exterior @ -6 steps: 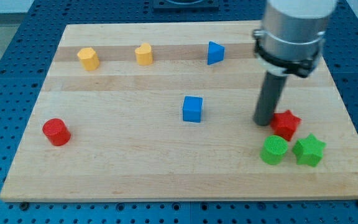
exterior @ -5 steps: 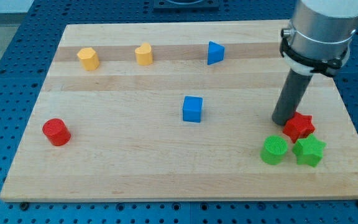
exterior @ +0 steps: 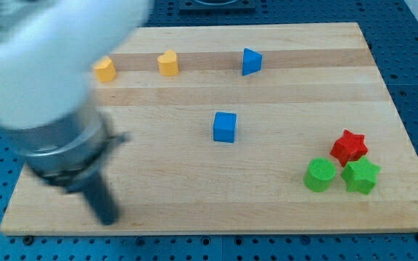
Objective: Push the red circle above the green circle
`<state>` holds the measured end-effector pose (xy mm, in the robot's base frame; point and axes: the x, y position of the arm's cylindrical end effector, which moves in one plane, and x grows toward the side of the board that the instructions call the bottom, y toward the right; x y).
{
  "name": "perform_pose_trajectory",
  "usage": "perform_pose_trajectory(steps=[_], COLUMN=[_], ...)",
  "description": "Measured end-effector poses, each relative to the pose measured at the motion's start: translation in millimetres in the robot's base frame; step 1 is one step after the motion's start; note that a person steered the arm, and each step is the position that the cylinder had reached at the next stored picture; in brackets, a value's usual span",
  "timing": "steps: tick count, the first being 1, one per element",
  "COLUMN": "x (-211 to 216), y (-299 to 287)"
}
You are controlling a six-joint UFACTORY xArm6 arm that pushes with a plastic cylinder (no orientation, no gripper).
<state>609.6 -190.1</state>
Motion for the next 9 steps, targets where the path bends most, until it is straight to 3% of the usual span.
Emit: perform_pose_trajectory(steps=[1,2,3,5,6,7,8,9], x=[-3.5,-6.5,-19.7,-88.4,-110.8,-108.2,-101.3,-101.4], y=[-109.7,-114.3,-114.3,-114.5,-77.9,27.1,76.0,-1.2])
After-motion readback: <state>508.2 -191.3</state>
